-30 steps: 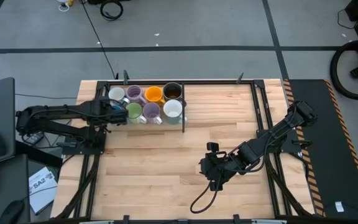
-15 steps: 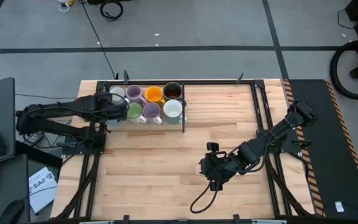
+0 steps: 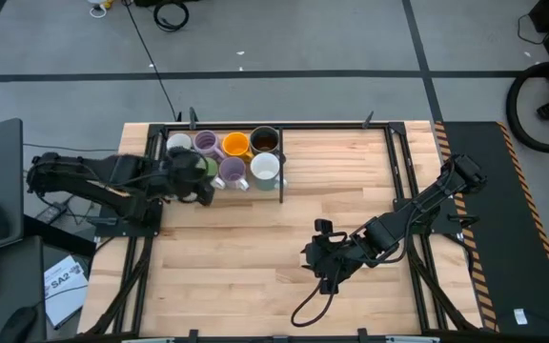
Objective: Place coffee mugs
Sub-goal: Return to Home Position
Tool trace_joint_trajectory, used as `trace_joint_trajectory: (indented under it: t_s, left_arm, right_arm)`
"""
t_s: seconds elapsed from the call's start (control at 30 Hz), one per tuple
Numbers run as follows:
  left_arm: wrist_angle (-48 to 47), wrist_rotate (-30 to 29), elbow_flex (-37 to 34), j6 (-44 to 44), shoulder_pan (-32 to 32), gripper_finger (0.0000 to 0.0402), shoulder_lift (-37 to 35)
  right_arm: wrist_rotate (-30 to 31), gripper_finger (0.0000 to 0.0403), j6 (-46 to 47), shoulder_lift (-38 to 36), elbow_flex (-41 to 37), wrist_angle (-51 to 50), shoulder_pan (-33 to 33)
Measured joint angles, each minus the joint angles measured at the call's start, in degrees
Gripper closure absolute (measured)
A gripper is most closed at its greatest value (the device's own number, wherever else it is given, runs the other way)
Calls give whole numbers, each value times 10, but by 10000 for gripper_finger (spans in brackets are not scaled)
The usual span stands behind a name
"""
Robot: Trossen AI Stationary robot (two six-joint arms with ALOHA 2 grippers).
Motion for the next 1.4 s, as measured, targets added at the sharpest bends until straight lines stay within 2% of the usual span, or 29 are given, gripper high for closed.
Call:
trace_joint_trajectory:
  t_s: [0.23,0.37,0.47,0.63,0.9,1.03,1.13,1.3,1.4]
  left_arm:
    - [228,0,0,188,-74,258,0]
    - [333,-1,0,323,-107,258,-3]
    - [389,-4,0,407,-129,258,-6]
    - [407,-12,0,523,-144,258,-23]
    - [398,-12,0,534,-147,258,-84]
    - [321,-12,0,530,-147,258,-128]
    - [252,-12,-8,484,-147,258,-162]
    - [243,-16,-112,427,-147,258,-229]
    - [298,-18,-202,417,-147,258,-276]
  right_arm:
    - [-2,231,-57,0,0,123,-19]
    - [-40,231,-101,-4,0,178,-33]
    - [-76,231,-108,-20,0,183,-41]
    - [-101,231,-109,-69,0,163,-54]
    - [-103,231,-109,-190,0,96,-70]
    - [-103,231,-109,-256,0,51,-72]
    - [-103,231,-109,-300,0,24,-71]
    - [-102,231,-124,-351,-7,11,-71]
    - [-102,231,-128,-379,-33,13,-71]
